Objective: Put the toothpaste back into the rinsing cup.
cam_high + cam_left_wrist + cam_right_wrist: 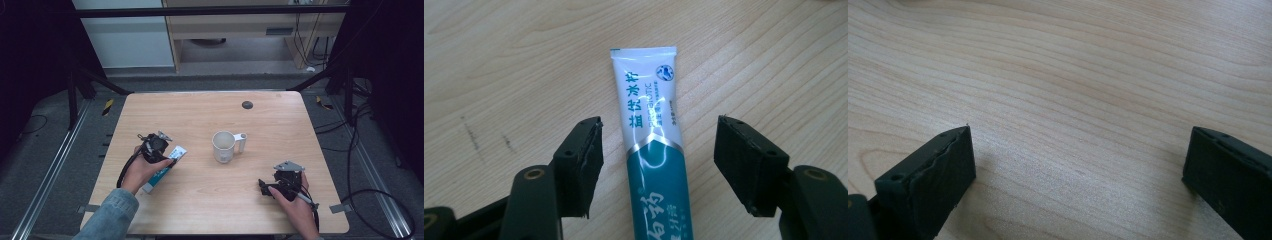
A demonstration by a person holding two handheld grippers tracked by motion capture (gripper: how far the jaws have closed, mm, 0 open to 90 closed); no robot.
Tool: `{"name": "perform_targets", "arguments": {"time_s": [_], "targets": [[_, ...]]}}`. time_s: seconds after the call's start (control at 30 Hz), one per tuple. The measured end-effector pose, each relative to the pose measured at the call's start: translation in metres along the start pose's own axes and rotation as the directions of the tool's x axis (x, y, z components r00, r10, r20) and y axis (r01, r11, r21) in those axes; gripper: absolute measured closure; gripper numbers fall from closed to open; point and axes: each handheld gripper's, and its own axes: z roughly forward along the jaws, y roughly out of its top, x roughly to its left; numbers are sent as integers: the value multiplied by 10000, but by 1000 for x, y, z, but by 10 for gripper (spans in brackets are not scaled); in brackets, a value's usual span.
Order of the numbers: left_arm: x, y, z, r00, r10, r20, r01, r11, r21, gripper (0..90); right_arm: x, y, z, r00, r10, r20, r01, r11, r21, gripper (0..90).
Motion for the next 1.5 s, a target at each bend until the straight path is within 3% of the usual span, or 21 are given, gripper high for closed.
{"name": "perform_targets", "arguments": {"time_s": [0.33,0.57,1.03,1.5], "targets": [[-1,3,19,9998,-127,-143,134,9986,516,438,-1,0,0,10000,-51,-40,51,10000,17,5],[3,2,21,9995,-321,37,318,9976,617,497,-1,0,0,10000,-59,-38,59,10000,17,5],[5,0,27,9984,-530,213,508,9942,953,516,-1,0,0,10000,-58,-38,58,10000,20,5],[6,4,28,9985,-389,380,335,9903,1346,541,-1,0,0,10000,-59,-39,59,10000,20,5]]}}
